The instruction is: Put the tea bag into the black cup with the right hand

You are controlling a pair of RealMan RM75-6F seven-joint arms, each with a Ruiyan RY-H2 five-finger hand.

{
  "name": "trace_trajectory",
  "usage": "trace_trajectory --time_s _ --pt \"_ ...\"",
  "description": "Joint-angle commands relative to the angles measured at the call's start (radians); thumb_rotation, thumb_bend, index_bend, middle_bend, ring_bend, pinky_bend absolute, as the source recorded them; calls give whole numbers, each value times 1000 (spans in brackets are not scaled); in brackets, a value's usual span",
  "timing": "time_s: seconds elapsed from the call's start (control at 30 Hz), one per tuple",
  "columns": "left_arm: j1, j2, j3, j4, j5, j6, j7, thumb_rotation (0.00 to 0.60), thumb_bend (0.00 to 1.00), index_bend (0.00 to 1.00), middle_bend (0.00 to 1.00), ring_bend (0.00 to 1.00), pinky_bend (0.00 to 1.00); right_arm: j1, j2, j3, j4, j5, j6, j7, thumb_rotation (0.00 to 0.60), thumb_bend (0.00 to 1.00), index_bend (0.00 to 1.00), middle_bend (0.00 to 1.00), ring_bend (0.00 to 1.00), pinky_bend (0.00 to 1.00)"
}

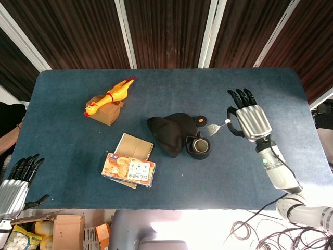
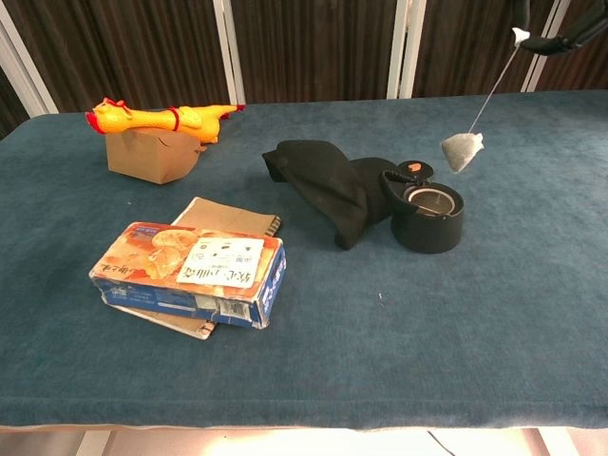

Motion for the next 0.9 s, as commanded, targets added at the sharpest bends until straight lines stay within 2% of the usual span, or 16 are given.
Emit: trace_trajectory --time_s 0.03,0.27,0.9 --pt "0 1 0 0 0 0 -1 600 20 0 0 0 68 24 -15 8 -26 32 -4 -41 600 306 559 46 0 0" --pt "0 3 -1 -1 -3 0 -4 600 21 0 0 0 68 61 -49 5 -30 69 -18 -94 600 307 559 46 0 0" --pt "1 9 -3 3 -2 5 -21 600 21 0 0 0 68 118 -117 -14 -10 120 -27 -142 600 307 559 46 0 0"
